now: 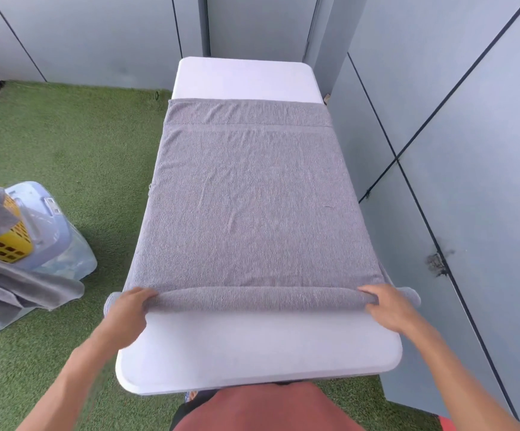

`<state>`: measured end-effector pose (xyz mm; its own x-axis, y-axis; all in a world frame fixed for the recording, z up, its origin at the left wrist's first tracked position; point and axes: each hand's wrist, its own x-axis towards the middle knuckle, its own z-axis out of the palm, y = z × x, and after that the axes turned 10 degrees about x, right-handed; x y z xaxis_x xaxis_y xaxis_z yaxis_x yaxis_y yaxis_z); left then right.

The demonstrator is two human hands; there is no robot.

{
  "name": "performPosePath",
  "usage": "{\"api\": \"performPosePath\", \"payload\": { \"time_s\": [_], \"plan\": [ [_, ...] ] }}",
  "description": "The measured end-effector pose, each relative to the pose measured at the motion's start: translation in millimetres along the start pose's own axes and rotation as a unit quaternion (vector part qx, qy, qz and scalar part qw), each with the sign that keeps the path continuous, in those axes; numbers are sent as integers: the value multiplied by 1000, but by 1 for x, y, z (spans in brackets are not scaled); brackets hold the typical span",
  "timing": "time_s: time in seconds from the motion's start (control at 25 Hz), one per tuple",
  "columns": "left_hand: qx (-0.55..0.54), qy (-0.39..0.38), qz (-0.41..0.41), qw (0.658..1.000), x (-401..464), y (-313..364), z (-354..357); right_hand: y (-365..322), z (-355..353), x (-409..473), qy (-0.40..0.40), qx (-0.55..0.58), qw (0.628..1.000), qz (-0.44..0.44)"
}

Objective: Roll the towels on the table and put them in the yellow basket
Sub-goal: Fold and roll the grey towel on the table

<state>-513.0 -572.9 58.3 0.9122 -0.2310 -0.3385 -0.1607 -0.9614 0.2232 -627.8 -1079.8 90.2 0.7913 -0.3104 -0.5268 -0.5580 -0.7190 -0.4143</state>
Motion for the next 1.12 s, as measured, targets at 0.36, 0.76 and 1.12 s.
{"api": "performPosePath", "payload": {
  "time_s": [0.36, 0.76, 1.12],
  "plan": [
    [105, 241, -10, 965, -5, 24, 9, -9, 51, -5, 300, -83, 946, -87],
    [71, 138, 13, 988, 29, 20, 12, -21, 21, 30, 128, -108, 985, -35],
    [-147, 26, -51, 987, 36, 15, -24, -18, -9, 24, 88, 193, 977, -7]
  ]
}}
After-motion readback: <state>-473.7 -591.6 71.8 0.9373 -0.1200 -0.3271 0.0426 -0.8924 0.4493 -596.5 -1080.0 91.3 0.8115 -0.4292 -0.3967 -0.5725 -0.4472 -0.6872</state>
